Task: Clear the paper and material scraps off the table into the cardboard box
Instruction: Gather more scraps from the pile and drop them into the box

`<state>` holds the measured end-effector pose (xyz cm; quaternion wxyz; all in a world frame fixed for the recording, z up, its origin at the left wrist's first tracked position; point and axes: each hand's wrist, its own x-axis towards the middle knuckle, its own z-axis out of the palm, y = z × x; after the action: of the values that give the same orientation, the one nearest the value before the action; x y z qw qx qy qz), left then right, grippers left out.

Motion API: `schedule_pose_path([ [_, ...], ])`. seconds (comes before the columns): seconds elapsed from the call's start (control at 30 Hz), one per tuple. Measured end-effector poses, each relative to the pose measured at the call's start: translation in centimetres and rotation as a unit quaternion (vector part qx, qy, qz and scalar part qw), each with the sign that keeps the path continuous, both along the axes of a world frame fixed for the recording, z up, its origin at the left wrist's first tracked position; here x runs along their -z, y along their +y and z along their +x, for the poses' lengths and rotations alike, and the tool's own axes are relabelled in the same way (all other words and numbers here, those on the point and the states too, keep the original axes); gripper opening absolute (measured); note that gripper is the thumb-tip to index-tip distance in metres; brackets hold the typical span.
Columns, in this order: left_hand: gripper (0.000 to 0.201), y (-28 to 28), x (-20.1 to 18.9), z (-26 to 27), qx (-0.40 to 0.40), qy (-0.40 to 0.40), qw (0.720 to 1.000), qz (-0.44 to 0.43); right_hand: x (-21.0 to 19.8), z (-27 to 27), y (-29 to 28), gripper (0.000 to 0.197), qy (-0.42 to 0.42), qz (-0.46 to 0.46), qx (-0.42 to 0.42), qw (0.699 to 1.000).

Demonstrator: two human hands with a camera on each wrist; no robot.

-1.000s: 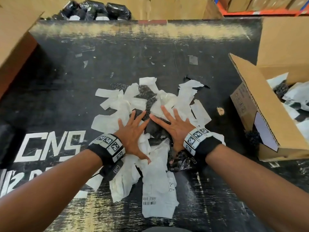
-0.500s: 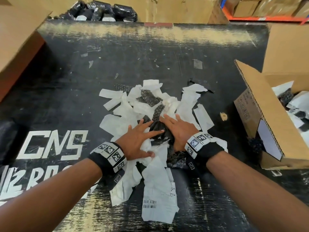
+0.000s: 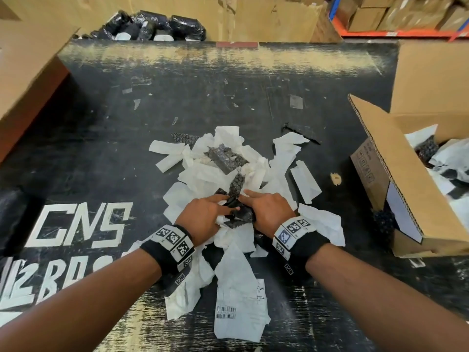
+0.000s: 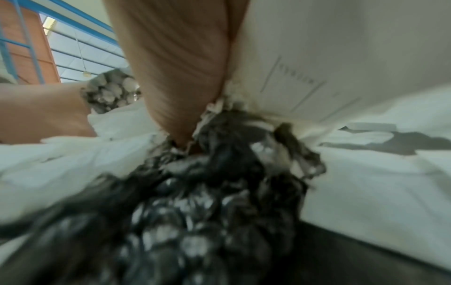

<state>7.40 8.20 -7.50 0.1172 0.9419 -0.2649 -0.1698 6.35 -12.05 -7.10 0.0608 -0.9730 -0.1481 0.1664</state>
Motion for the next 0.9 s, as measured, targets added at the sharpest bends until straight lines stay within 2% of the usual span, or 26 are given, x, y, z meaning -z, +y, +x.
schedule_pose_path([
  [0.13,0.042,-0.1,0.1,0.0,-0.015,-0.001,1.000,-0.019,0.0,-0.2,0.5,0.052,-0.010,0.017,0.016,1.000],
  [0.23,0.046,0.0,0.3,0.0,-0.024,0.006,0.999,-0.023,-0.1,-0.7,0.4,0.058,-0.026,0.047,0.049,0.997],
  [0.27,0.049,0.0,0.3,0.0,-0.023,0.008,0.999,-0.021,0.0,-0.9,0.4,0.065,-0.033,0.057,0.067,0.996],
  [0.37,0.055,0.1,0.1,0.1,-0.014,0.013,1.000,-0.005,-0.2,-1.5,0.6,0.105,-0.059,0.094,0.087,0.990],
  [0.43,0.059,0.1,0.0,0.1,-0.004,0.009,1.000,0.008,-0.7,-1.1,0.6,0.112,-0.054,0.079,0.051,0.994],
  [0.5,0.060,0.1,0.1,0.1,0.002,0.005,1.000,0.004,-0.9,-0.2,0.7,0.101,-0.025,0.011,0.001,1.000],
  [0.57,0.056,0.3,0.3,0.2,-0.002,0.001,1.000,-0.007,-0.7,0.6,0.8,0.084,-0.002,-0.033,-0.007,0.999],
  [0.73,0.055,0.4,0.6,0.2,-0.009,0.001,1.000,-0.029,-0.1,0.5,0.8,0.057,0.012,-0.028,0.008,1.000],
  [0.9,0.060,0.4,0.6,0.2,-0.023,-0.021,0.996,-0.080,-0.3,0.3,0.5,0.053,-0.012,0.005,0.022,1.000],
])
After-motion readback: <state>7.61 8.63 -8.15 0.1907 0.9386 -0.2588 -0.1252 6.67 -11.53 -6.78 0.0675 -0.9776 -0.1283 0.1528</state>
